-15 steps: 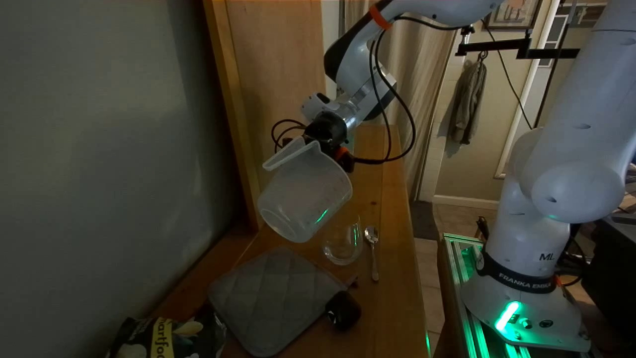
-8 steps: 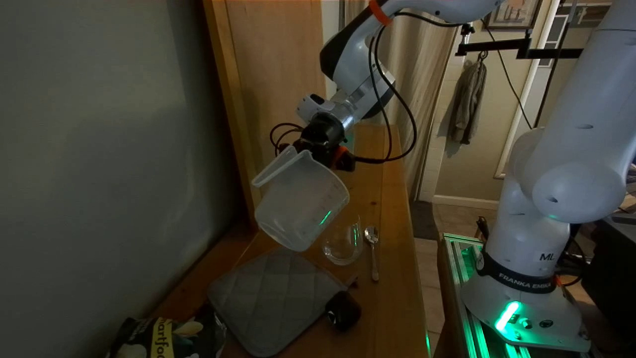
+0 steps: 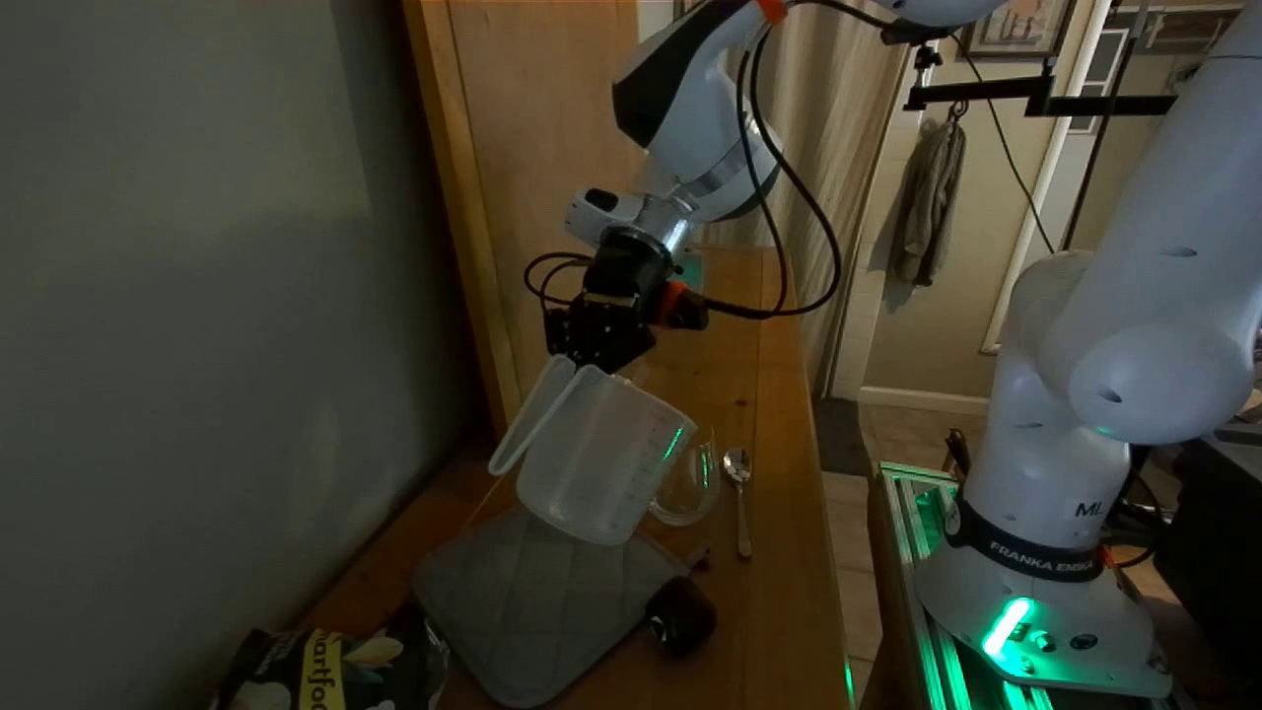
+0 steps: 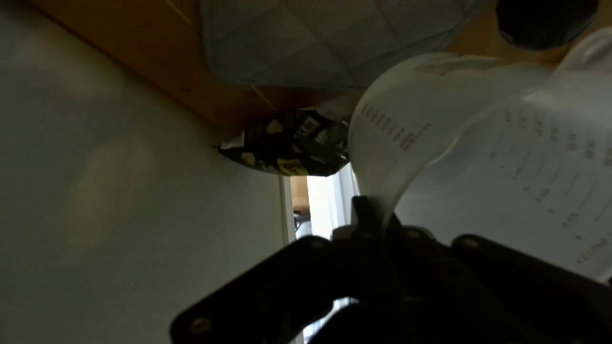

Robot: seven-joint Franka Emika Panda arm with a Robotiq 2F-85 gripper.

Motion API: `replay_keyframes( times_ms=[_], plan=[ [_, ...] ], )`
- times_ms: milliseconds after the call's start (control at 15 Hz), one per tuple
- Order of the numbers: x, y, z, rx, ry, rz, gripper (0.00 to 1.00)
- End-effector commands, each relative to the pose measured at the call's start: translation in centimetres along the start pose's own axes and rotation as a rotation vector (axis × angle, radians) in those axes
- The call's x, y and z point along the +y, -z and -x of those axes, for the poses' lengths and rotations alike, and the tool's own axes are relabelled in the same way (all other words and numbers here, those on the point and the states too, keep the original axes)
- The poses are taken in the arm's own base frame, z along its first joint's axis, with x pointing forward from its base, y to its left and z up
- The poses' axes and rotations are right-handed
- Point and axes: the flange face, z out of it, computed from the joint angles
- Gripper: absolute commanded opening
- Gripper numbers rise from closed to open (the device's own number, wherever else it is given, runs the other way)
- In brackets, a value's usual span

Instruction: Pour the contents of the clear jug into the glass cup

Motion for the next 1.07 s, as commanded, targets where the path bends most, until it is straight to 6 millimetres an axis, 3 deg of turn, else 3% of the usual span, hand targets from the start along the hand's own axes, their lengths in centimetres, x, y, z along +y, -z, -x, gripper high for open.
replay_keyframes(
  times_ms=[0,600,1000],
  plan=[
    [-0.1,-0.5,-1.8,-0.100,-0.021,-0.005,0.01],
    [1.5,-1.7,-3.9,-0.269,-0.083,0.027,0.01],
    [2.9,-3.7,-4.1,-0.387,-0.120,0.060,0.01]
  ],
)
